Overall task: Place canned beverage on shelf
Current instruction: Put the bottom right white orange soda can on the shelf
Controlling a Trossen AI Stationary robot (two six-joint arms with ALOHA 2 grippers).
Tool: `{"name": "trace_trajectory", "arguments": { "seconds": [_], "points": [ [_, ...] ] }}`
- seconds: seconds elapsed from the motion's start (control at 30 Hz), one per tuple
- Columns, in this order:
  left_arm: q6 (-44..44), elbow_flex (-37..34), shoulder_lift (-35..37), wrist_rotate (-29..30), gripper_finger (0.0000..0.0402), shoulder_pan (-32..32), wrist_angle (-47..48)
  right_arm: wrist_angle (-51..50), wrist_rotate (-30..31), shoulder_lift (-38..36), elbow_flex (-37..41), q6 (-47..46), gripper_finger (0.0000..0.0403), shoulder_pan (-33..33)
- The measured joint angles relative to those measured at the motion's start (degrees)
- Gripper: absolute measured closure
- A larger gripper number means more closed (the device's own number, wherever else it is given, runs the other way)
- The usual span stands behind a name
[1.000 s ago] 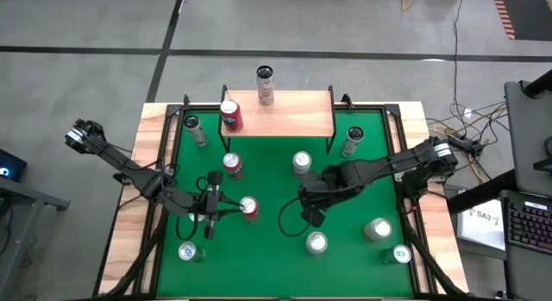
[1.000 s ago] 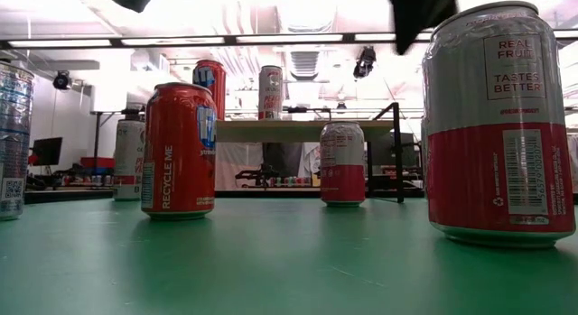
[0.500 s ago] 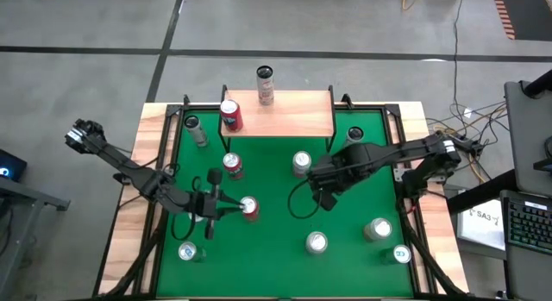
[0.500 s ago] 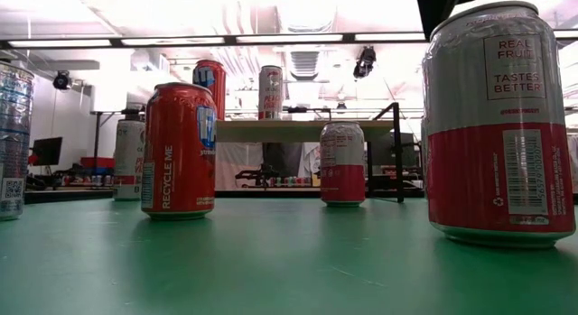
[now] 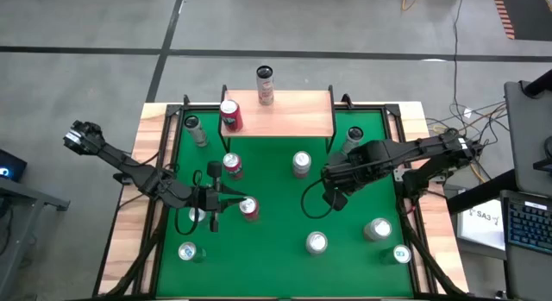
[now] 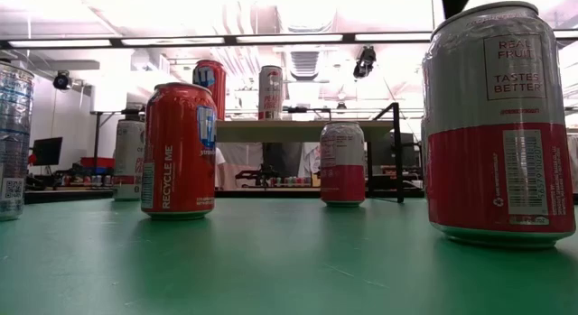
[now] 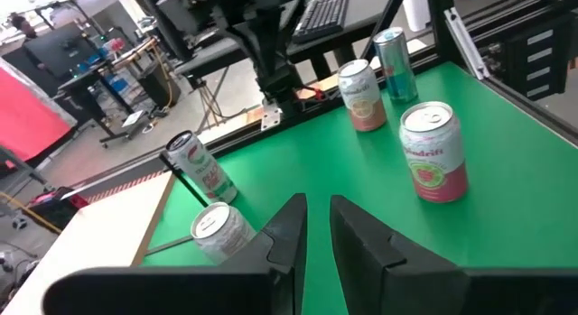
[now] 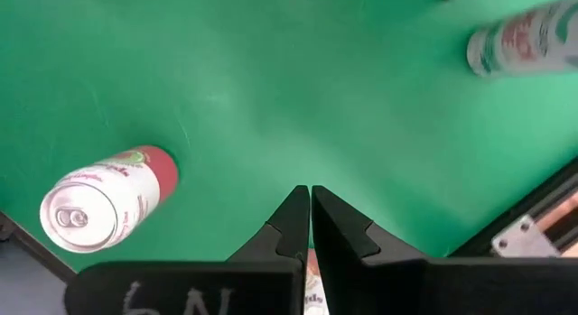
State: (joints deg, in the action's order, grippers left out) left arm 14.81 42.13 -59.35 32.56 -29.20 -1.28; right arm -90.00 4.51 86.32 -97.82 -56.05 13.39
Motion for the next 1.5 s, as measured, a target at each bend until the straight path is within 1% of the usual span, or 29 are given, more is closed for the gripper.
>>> {"name": "trace_trajectory", "arguments": {
  "seconds": [0.33, 0.6, 0.87, 0.97, 1.1, 1.27, 1.4, 1.5],
  "points": [
    [1.22, 0.24, -0.02, 0.00, 0.0365, 0.73, 0.05, -0.08, -1.95, -4.89, 8.34, -9.80, 0.0394, 3.91],
    [1.20, 0.26, -0.02, -0.03, 0.0365, 0.82, 0.04, 0.20, -3.96, -10.24, 15.51, -21.26, 0.0394, 8.32],
    [1.06, 0.26, -0.02, -0.04, 0.0365, 0.82, -0.03, 0.81, -9.69, -14.92, 22.76, -35.04, 0.0394, 14.04],
    [1.33, 0.26, -0.02, -0.04, 0.0365, 0.88, -0.04, 1.76, -11.81, -15.78, 24.37, -40.34, 0.0394, 16.51],
    [1.45, 0.26, -0.02, -0.04, 0.0365, 1.58, -0.04, 6.18, -12.52, -16.20, 26.17, -45.08, 0.0394, 19.75],
    [2.74, 0.26, -0.02, -0.04, 0.0365, 2.54, -0.06, 12.61, -12.50, -16.21, 27.97, -46.92, 0.0394, 22.82],
    [4.09, 0.26, -0.02, -0.04, 0.0365, 2.97, -0.07, 13.16, -12.48, -16.13, 28.02, -51.16, 0.0394, 24.88],
    [4.20, 0.26, -0.02, -0.07, 0.0365, 3.28, -0.07, 13.18, -11.82, -16.13, 28.02, -52.40, 0.0394, 25.67]
  ]
}}
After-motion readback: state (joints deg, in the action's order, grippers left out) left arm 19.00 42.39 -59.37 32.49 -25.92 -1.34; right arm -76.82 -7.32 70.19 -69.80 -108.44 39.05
